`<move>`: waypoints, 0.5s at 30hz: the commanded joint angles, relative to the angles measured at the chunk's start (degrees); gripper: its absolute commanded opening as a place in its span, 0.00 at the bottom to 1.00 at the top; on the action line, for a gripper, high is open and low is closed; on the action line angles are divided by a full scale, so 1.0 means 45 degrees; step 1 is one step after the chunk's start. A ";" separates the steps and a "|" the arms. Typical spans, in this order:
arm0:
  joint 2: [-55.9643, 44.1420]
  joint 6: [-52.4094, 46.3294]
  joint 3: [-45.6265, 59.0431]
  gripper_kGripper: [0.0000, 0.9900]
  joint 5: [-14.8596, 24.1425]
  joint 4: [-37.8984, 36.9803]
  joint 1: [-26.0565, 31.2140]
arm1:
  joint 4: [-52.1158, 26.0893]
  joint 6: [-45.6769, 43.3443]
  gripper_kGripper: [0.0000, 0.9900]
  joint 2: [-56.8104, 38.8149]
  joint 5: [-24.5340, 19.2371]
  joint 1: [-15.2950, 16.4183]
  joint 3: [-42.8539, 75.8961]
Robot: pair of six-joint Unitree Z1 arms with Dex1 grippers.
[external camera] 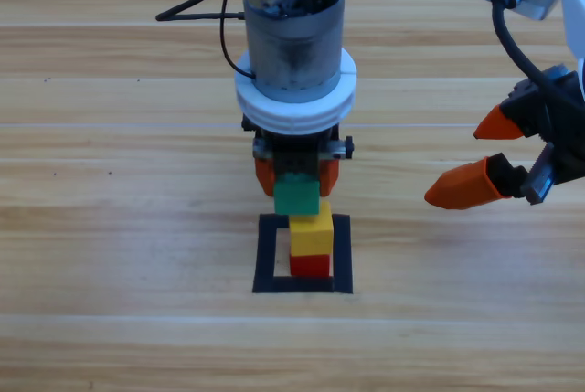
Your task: Stack the blocks in the rectangular block: red at the bottom, yellow in the middle, green on top
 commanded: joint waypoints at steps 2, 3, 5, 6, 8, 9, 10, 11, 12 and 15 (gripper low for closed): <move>0.0122 -0.0120 -0.0033 0.00 0.0263 0.0093 -0.0404 | 0.0192 -0.0147 1.00 -0.0129 0.0148 0.0290 0.0437; 0.0142 -0.0120 -0.0033 0.00 0.0263 0.0093 -0.0404 | 0.0192 -0.0147 1.00 -0.0129 0.0148 0.0290 0.0437; 0.0161 -0.0100 -0.0072 0.00 0.0302 0.0093 -0.0404 | 0.0192 -0.0147 1.00 -0.0129 0.0168 0.0290 0.0437; 0.0161 -0.0120 -0.0072 0.00 0.0341 0.0093 -0.0404 | 0.0192 -0.0147 1.00 -0.0109 0.0148 0.0290 0.0437; 0.0220 -0.0120 -0.0170 0.00 0.0400 0.0093 -0.0404 | 0.0192 -0.0147 1.00 -0.0129 0.0148 0.0290 0.0456; 0.0239 -0.0120 -0.0189 0.00 0.0439 0.0093 -0.0404 | 0.0192 -0.0147 1.00 -0.0129 0.0148 0.0290 0.0456; 0.0278 -0.0120 -0.0248 0.00 0.0478 0.0093 -0.0404 | 0.0192 -0.0147 1.00 -0.0109 0.0168 0.0290 0.0456; 0.0317 -0.0120 -0.0248 0.00 0.0498 0.0093 -0.0404 | 0.0192 -0.0167 1.00 -0.0109 0.0168 0.0290 0.0456; 0.0357 -0.0120 -0.0248 0.00 0.0537 0.0093 -0.0404 | 0.0192 -0.0167 1.00 -0.0109 0.0168 0.0290 0.0456; 0.0454 -0.0120 -0.0326 0.00 0.0576 0.0093 -0.0404 | 0.0192 -0.0167 1.00 -0.0109 0.0168 0.0290 0.0456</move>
